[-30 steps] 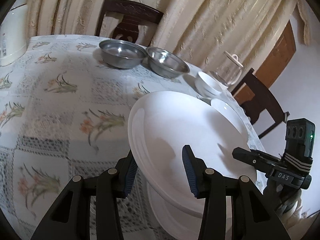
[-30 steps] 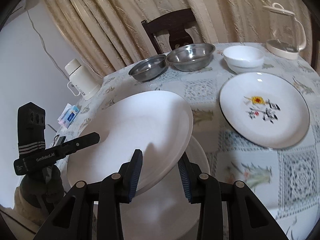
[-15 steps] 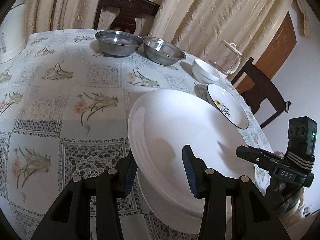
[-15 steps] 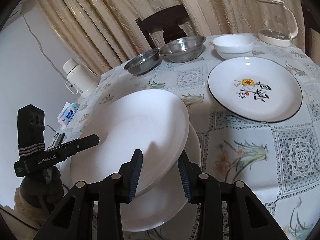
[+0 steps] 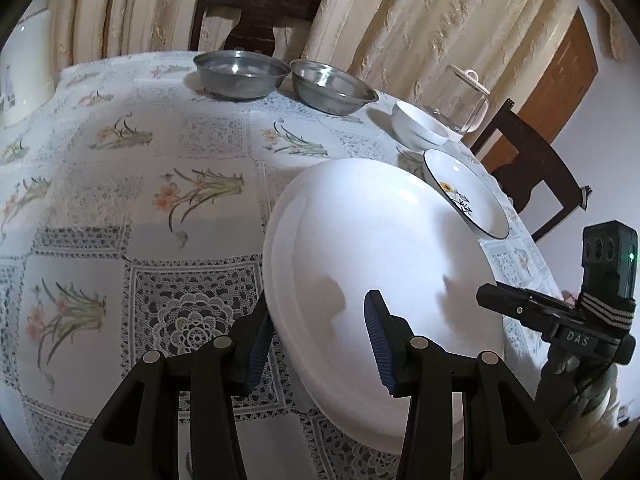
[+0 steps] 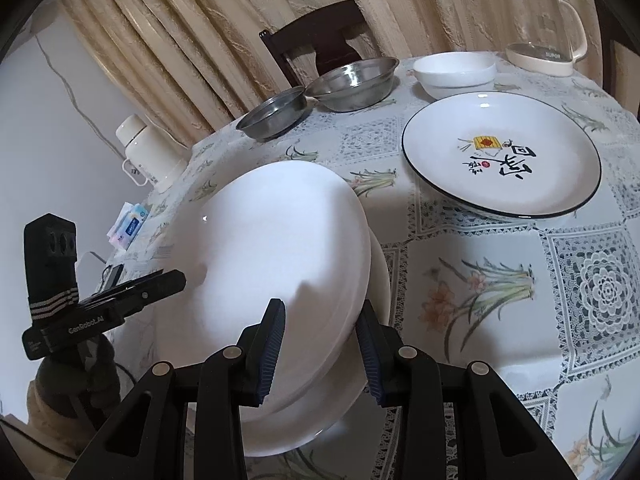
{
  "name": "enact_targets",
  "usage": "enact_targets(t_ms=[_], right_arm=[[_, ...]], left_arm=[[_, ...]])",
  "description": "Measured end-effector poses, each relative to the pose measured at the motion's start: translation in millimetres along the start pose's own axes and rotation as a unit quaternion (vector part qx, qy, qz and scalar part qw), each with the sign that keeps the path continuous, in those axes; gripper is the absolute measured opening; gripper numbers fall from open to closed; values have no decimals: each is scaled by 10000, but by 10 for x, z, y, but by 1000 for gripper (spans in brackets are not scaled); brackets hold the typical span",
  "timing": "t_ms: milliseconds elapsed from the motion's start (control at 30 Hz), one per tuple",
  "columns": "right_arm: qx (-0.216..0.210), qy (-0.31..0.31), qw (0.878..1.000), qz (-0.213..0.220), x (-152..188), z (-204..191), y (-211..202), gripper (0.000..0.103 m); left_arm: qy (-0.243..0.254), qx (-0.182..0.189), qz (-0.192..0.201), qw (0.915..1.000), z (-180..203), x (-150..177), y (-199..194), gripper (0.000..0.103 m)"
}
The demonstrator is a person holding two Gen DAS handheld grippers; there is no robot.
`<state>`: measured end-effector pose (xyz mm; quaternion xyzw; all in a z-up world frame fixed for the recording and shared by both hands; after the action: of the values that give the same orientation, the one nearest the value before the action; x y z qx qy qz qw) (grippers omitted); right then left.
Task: Organize plates and bowls
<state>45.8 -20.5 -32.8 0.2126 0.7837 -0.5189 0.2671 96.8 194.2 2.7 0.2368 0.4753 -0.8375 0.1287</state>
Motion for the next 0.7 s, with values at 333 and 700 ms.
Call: enact_targets(t_ms=[333,700], right_arm=[[49,-70,9999,93,39,-6,-118,39],[221,-193,9995,119,72,-46,-178,41]], left_arm=[[78,-36,118,9999,2,-41,-27,48],[-9,-109,93,9999,-50,-60,66,48]])
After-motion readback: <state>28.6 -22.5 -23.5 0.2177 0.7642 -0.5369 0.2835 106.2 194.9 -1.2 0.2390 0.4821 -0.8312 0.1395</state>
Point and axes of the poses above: each gripper's, at about its wrist camera, not at the fingertips, and y roughly the way its jaws point, z to its right, x to its underside, the point moved 4 cm from there along y, roughly the way its jaws point, and after that the axes turned 10 degrees about -y, right-handed, at the moved point
